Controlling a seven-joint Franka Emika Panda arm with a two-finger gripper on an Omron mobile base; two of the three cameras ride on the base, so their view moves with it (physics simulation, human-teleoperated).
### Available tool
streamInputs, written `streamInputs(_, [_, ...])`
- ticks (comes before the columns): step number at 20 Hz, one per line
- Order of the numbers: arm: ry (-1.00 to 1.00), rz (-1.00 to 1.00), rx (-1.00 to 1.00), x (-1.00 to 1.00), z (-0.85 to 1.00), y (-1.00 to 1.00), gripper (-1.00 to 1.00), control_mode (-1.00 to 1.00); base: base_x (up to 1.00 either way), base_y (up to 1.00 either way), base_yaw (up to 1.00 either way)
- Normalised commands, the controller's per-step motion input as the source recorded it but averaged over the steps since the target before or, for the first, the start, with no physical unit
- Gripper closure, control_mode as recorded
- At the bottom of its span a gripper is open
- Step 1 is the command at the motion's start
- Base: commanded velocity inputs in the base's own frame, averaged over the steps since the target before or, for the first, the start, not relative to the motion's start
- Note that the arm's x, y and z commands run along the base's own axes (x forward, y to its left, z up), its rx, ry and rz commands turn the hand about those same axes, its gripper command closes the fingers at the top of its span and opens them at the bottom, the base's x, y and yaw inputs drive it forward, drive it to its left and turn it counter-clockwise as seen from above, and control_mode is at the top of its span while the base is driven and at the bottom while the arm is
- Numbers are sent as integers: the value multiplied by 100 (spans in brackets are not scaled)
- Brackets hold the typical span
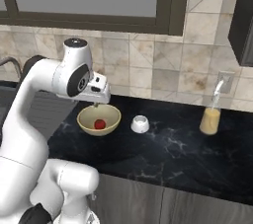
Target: Move the mug from next to the sink to the open cabinet. Then, move the bowl with the tomato to the fridge to clear the area for faucet cleaning.
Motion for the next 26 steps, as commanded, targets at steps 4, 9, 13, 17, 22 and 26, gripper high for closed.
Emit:
streamInputs(4, [5, -11, 9, 20, -77, -66, -100, -100, 0, 0, 0])
streamInputs(9, [14, -24, 6, 69, -72, -3, -100, -100, 0, 0, 0])
streamInputs(13, [10, -22, 4, 58, -52, 0, -100, -100, 0, 0, 0])
streamInputs(17, [1, -20, 2, 36, -43, -3, -100, -100, 0, 0, 0])
streamInputs(22, [0, -14, 0, 54, -41, 0, -100, -100, 0, 0, 0])
streamInputs(26, [0, -8, 0, 54, -49, 0, -100, -100, 0, 0, 0])
